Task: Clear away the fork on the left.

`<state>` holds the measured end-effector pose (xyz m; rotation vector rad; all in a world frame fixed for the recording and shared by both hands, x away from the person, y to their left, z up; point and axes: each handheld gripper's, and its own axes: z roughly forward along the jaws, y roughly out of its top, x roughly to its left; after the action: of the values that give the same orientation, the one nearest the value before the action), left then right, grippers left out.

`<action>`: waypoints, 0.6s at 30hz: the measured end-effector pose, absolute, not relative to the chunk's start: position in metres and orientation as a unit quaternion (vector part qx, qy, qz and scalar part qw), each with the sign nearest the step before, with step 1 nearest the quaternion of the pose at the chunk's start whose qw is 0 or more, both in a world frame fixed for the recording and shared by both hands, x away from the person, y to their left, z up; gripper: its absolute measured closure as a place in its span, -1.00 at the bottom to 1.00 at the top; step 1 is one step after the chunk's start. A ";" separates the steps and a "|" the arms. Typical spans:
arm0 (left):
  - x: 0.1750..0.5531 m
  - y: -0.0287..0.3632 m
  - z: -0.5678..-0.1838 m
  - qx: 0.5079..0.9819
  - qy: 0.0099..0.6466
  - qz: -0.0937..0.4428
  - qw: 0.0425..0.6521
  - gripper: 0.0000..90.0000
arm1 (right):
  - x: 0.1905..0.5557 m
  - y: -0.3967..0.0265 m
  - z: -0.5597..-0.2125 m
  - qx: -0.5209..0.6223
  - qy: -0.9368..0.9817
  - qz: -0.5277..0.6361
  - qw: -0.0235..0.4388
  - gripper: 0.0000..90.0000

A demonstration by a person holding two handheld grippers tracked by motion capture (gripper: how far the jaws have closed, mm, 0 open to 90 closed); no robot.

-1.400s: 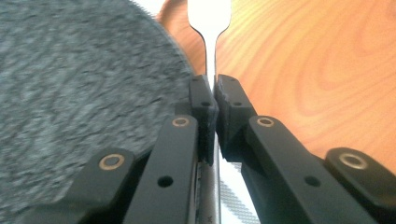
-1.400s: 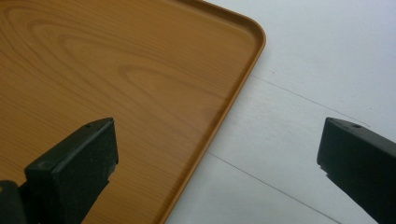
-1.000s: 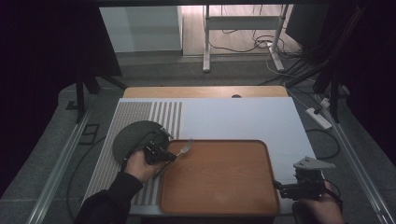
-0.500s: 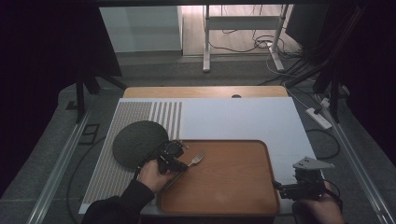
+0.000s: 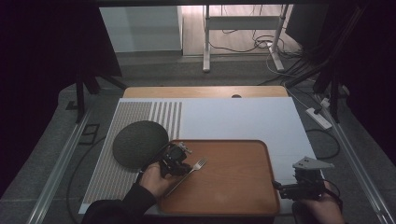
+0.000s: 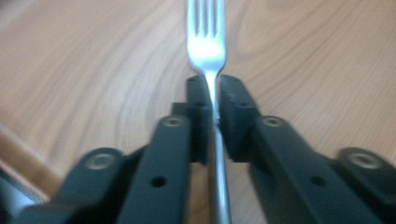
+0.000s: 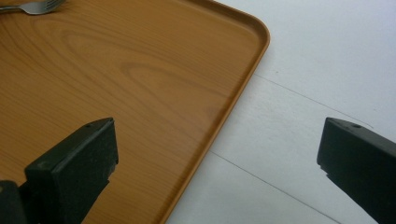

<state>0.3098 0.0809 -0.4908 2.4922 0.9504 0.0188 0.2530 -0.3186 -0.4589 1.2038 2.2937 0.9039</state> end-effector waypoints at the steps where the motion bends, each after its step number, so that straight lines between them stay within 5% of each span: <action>1: 0.309 0.077 -0.491 0.912 0.336 0.003 0.235 0.92 | 0.253 -0.319 -0.459 0.430 0.820 0.323 0.198 -1.00; 18: 0.317 0.095 -0.505 0.909 0.365 0.002 0.201 0.97 | 0.253 -0.319 -0.459 0.430 0.819 0.325 0.199 -1.00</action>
<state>0.3173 0.0948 -0.5046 2.5395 1.0182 0.0061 0.2527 -0.3188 -0.4589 1.2022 2.2902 0.9080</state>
